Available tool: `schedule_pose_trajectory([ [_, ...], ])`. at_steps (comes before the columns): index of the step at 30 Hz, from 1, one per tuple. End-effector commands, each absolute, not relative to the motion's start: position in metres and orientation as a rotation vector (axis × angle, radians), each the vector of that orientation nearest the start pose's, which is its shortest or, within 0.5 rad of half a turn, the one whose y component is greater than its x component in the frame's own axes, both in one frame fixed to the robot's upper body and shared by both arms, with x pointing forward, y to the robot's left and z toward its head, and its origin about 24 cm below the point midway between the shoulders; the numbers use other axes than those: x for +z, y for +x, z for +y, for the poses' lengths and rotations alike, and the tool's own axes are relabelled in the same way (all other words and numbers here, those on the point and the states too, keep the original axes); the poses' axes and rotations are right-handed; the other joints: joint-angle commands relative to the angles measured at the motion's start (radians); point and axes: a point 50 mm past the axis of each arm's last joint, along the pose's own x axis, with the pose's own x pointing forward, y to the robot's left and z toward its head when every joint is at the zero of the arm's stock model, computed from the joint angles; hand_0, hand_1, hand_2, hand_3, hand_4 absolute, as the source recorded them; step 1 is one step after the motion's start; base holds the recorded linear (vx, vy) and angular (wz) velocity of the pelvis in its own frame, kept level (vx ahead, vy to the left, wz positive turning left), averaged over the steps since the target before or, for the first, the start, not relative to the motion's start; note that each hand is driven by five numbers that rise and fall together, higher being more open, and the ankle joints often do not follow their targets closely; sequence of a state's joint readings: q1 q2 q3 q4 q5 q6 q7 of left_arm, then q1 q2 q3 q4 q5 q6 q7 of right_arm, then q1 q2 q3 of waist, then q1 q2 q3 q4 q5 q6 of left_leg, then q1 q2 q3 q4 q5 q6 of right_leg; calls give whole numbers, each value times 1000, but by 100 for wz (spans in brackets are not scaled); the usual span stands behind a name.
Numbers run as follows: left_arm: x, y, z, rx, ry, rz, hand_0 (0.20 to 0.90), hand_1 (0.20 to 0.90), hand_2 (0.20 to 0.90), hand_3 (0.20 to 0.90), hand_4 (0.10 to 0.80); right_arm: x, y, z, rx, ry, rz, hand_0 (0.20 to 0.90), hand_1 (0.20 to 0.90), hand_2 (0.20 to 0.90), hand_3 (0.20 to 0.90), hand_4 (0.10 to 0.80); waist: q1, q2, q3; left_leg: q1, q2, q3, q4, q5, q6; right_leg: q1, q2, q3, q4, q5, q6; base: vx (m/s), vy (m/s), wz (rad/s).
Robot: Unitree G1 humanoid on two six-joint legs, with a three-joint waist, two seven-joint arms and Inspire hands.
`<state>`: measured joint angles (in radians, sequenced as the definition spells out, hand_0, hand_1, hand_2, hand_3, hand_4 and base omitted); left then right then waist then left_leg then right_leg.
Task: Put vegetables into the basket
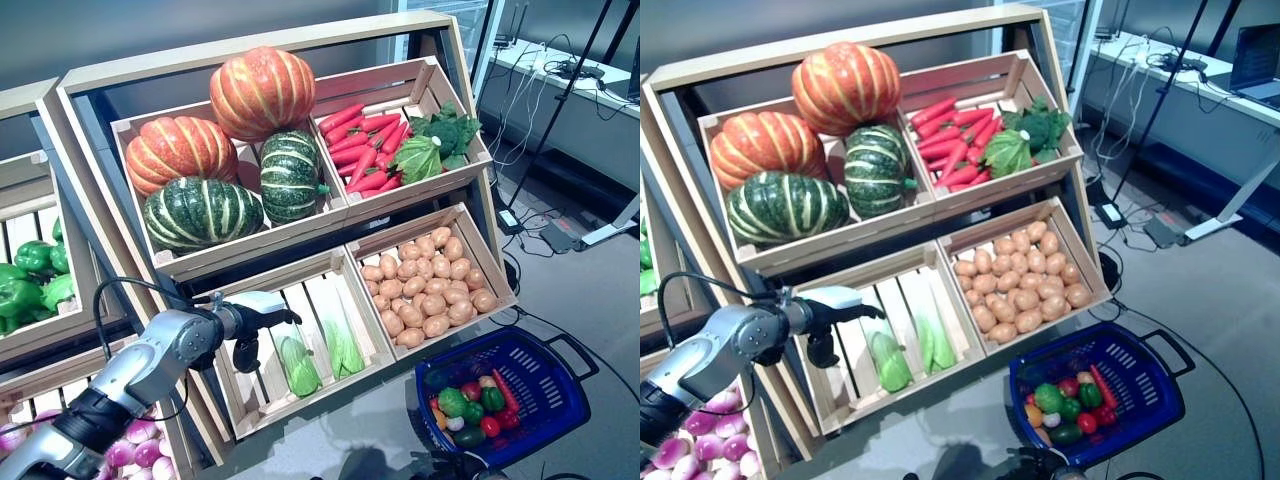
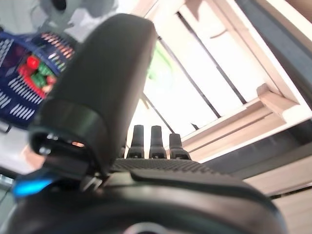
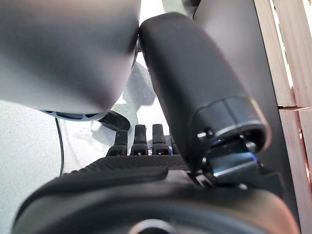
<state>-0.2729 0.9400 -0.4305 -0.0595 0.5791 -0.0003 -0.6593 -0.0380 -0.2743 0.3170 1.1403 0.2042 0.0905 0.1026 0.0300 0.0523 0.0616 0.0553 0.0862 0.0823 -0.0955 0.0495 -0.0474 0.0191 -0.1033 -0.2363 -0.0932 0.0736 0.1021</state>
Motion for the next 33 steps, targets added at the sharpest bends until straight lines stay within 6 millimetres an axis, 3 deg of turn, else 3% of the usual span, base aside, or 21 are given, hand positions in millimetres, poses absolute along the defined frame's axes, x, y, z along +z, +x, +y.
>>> schedule_pose_trajectory([
  [1,152,295,208,-656,1847,42,900,900,900,900,800,-153,113,-237,87,-198,1205,900,900,900,900,800,-4,-39,1,-20,25,-30,8,-29,-32,55,-38,0,6,-37,53,0,0,0],
  [7,147,303,214,-456,1855,-170,900,900,900,900,800,-149,121,-242,76,-212,1172,900,900,900,900,800,-9,-40,39,-41,29,-21,8,-18,-37,28,-26,-1,14,-36,40,-39,2,0],
  [12,140,306,217,-337,1847,-394,900,900,900,900,800,-139,143,-251,50,-231,1107,900,900,900,900,800,-10,-35,121,-99,32,-28,50,-2,-42,-38,-15,19,87,-60,12,-138,23,0],
  [18,126,321,223,-196,1864,-519,900,900,900,900,800,-123,172,-257,59,-266,1001,900,900,900,900,800,-25,-35,216,-183,29,-35,118,6,-56,-96,-2,39,146,-85,-10,-141,21,2],
  [25,134,338,227,-30,1880,-717,900,900,900,900,800,-97,216,-255,28,-252,814,900,900,900,900,800,-40,-41,328,-342,21,-36,242,12,-71,-222,20,59,258,-119,-38,-140,3,2],
  [33,156,353,241,41,1997,-794,900,900,900,900,800,-60,266,-246,6,-231,639,900,900,900,900,800,-57,-72,426,-543,19,-35,385,2,-63,-431,39,84,422,-151,-55,-154,-12,-1],
])
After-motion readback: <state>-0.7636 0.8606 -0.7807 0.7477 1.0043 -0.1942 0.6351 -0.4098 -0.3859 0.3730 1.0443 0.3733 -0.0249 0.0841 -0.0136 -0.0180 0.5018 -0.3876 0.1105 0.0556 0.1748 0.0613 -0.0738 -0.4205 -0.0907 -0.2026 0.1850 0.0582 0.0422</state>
